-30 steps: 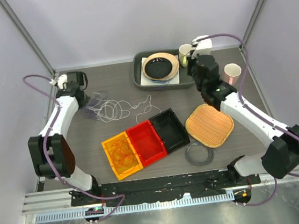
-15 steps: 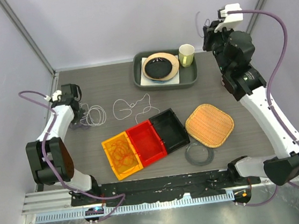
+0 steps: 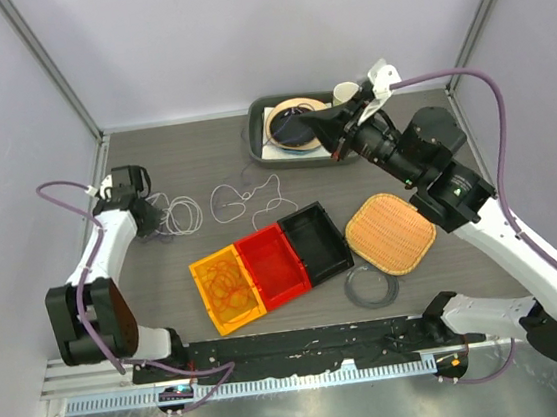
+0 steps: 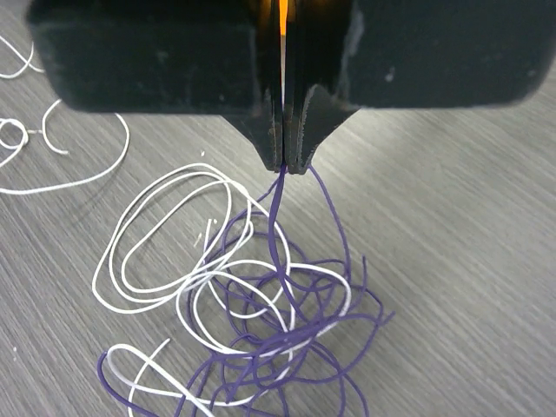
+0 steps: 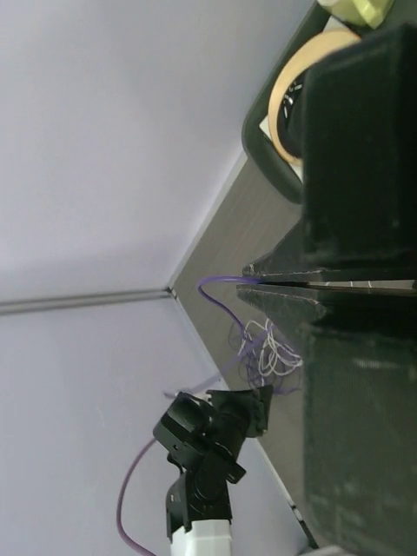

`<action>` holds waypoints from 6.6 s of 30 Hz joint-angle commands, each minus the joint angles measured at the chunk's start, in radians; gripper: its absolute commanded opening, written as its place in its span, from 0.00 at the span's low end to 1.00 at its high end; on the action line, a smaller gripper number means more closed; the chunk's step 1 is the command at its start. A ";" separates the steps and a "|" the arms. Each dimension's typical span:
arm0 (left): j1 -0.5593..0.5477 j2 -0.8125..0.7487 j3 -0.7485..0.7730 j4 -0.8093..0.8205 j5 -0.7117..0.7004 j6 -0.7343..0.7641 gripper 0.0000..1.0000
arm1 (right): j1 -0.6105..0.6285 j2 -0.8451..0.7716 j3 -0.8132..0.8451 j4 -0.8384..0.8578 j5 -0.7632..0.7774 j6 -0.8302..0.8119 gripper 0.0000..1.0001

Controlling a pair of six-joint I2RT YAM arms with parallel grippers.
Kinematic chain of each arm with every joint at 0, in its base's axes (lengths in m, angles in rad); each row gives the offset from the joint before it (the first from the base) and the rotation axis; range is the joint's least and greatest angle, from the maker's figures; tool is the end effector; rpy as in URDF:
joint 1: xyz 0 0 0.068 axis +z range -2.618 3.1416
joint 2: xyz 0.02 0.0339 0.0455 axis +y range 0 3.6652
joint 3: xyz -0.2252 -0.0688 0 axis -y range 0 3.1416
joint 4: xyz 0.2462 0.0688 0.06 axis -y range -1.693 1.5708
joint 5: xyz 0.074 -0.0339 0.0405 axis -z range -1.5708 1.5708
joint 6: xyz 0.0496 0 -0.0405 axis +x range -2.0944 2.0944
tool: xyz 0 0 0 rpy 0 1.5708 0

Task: Untangle the cables

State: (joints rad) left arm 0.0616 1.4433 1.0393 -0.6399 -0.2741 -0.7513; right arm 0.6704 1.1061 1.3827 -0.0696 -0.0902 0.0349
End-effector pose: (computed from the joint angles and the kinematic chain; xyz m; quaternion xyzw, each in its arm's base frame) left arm 0.3012 0.0320 0.1900 -0.4108 0.8645 0.0369 0.2874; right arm 0.2012 0.1652 0.4651 -0.2300 0.5872 0.2945 0.7180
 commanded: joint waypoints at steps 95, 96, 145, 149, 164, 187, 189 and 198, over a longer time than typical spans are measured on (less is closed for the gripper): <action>0.007 -0.284 -0.209 0.132 0.171 0.030 0.00 | 0.600 0.181 -0.496 0.096 0.521 0.178 0.82; 0.007 -0.287 -0.209 0.150 0.221 0.033 0.00 | 0.601 0.151 -0.514 0.126 0.533 0.171 0.87; -0.259 -0.437 0.068 0.207 0.398 0.066 0.73 | 0.334 0.520 -0.143 0.557 0.230 -0.070 0.01; -0.259 -0.471 0.028 0.220 0.375 0.082 1.00 | 0.317 0.500 -0.128 0.522 0.274 -0.040 0.01; -0.259 -0.581 -0.282 0.557 0.648 0.230 1.00 | 0.291 0.466 0.203 0.159 0.267 -0.047 0.01; -0.359 -0.176 -0.183 0.747 0.601 0.214 0.76 | 0.290 0.428 0.495 0.129 0.354 0.025 0.01; -0.362 -0.143 -0.171 0.746 0.592 0.211 0.60 | 0.293 0.423 0.506 0.129 0.384 0.014 0.01; -0.362 -0.173 -0.194 0.554 0.208 0.208 0.00 | 0.279 0.400 0.501 0.194 0.766 -0.202 0.01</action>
State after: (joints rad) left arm -0.2977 1.3182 0.8345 0.0147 0.1921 -0.5407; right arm 0.9607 1.5578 1.8484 0.0452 0.4477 -0.0353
